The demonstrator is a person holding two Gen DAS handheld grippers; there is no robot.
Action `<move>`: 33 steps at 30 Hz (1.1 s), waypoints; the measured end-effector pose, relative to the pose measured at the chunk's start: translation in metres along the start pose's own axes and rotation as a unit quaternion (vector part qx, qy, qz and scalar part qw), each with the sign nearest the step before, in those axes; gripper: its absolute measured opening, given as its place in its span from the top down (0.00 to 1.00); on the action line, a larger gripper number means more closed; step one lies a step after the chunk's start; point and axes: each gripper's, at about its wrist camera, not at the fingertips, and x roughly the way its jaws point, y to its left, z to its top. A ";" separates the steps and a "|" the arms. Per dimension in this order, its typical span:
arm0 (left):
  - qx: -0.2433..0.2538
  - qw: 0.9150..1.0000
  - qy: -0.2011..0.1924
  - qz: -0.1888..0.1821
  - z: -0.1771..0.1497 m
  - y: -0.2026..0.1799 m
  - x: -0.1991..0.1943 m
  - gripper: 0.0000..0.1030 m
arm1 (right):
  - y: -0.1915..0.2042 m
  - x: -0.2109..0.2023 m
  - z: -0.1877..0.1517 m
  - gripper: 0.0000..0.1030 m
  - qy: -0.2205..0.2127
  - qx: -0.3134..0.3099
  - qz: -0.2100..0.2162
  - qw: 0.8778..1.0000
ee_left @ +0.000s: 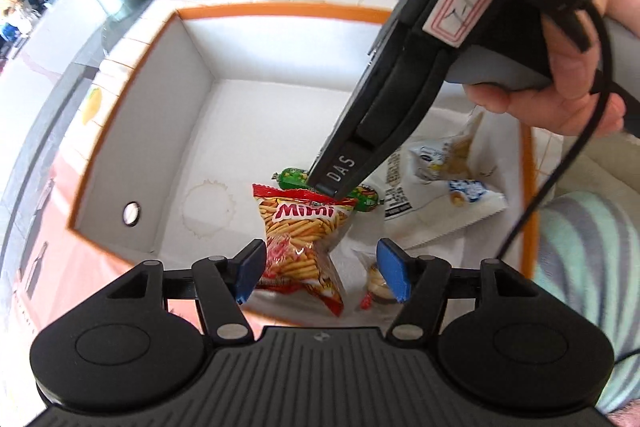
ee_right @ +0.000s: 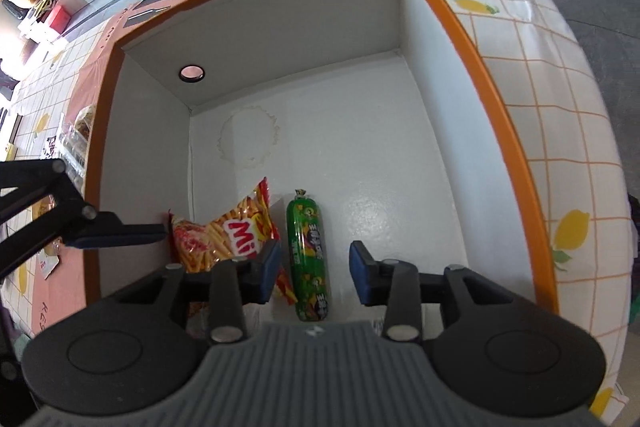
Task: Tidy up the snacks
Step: 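Withdraw both open tools from the box back over the pile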
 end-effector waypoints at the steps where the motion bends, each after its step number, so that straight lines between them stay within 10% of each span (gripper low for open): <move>1: -0.006 1.000 -0.004 0.004 -0.002 -0.001 -0.007 0.28 | 0.003 -0.006 -0.002 0.64 -0.003 -0.001 -0.005 1.000; 11: -0.161 0.985 -0.039 0.057 -0.053 0.009 -0.085 0.28 | 0.055 -0.074 -0.035 0.57 -0.064 -0.032 -0.007 0.997; 21: -0.335 0.931 -0.061 0.133 -0.166 0.028 -0.138 0.28 | 0.142 -0.085 -0.088 0.52 -0.125 -0.060 0.026 0.990; 33: -0.443 0.884 -0.086 0.121 -0.246 0.047 -0.149 0.28 | 0.215 -0.040 -0.132 0.41 -0.150 -0.052 0.012 0.987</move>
